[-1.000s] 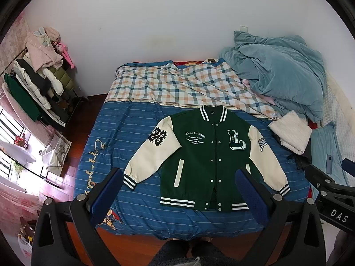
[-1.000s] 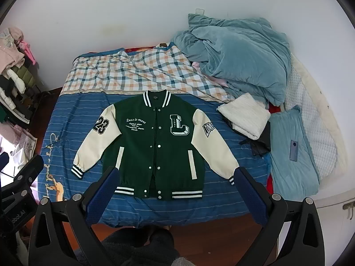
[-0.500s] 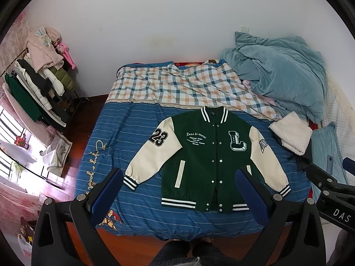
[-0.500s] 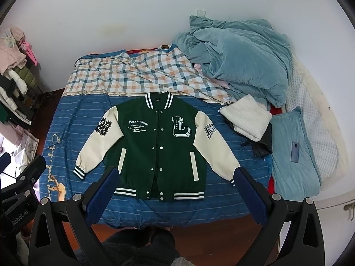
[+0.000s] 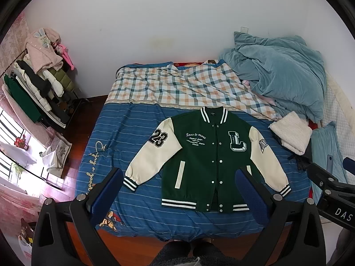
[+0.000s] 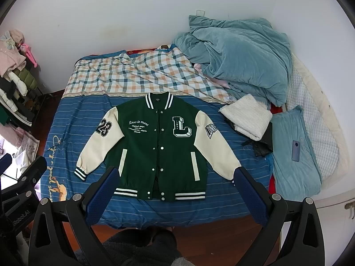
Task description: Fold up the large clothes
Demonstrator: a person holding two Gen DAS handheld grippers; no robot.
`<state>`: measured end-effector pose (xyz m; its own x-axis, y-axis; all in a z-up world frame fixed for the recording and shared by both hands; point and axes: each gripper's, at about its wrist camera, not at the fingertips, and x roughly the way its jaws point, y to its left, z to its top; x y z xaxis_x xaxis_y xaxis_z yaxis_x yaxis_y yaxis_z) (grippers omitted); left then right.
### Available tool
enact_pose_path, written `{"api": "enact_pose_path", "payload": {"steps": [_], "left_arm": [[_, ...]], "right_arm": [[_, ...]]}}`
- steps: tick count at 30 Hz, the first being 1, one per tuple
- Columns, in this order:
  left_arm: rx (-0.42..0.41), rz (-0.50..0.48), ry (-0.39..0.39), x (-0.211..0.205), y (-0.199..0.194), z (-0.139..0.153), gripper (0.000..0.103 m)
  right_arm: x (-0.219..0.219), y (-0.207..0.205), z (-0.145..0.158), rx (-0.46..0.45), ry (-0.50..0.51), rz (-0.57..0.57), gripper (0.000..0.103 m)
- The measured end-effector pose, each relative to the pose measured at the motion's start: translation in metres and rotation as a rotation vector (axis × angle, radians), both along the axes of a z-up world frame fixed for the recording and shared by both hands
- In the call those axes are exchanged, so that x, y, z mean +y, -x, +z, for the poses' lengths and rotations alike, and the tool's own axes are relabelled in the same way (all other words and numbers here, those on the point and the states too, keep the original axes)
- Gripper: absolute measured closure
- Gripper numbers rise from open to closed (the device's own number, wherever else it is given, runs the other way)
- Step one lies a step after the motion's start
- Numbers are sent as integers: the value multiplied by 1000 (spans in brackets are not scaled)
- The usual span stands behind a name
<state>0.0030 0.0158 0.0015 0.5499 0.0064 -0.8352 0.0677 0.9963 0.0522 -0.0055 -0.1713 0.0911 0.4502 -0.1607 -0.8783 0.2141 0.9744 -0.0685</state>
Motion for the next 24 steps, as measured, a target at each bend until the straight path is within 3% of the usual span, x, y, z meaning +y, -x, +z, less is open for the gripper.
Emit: {"api": "enact_pose_path", "payload": {"steps": [24], "left_arm": [[-2,0,1,-2,-2,-2,0]], "right_arm": [[6,-3,1,-2,-2,1,0]]}}
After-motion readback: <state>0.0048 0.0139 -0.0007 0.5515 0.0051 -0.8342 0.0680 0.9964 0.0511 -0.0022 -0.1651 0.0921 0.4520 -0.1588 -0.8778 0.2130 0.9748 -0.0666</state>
